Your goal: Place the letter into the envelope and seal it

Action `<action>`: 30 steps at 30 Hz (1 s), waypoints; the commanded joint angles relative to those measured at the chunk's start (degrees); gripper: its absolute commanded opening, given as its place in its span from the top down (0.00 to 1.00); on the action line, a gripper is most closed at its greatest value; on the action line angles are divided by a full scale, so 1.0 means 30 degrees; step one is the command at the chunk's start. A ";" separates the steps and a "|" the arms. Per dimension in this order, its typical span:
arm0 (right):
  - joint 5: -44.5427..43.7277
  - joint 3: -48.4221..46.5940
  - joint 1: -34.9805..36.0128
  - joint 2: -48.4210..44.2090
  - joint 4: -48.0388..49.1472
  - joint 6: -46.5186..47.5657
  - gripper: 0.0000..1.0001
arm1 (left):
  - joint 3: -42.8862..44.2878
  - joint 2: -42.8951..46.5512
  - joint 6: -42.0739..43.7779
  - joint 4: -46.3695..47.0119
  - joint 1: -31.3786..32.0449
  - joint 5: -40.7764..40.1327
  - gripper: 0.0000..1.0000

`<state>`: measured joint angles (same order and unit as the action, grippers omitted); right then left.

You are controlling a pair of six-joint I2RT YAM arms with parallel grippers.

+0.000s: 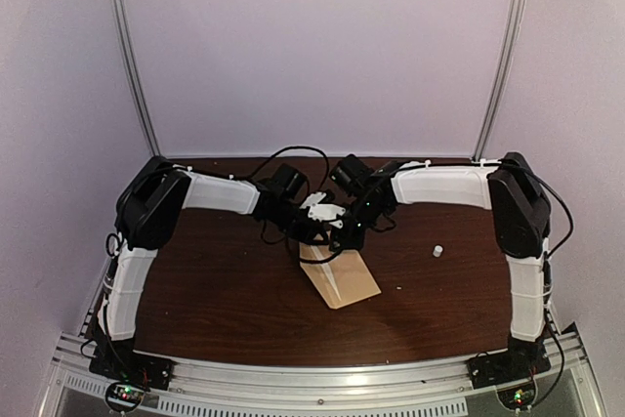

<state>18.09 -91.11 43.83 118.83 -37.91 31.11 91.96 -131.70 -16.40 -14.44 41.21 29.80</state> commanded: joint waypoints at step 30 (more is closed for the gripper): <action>0.1465 0.1432 0.0797 -0.1666 -0.2905 0.0941 1.00 | 0.0195 -0.0734 0.0503 -0.1063 0.0003 -0.0556 1.00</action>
<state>22.02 -89.38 45.52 116.81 -43.70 35.18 92.18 -131.76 -15.92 -15.14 41.30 29.80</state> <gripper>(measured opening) 0.191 0.006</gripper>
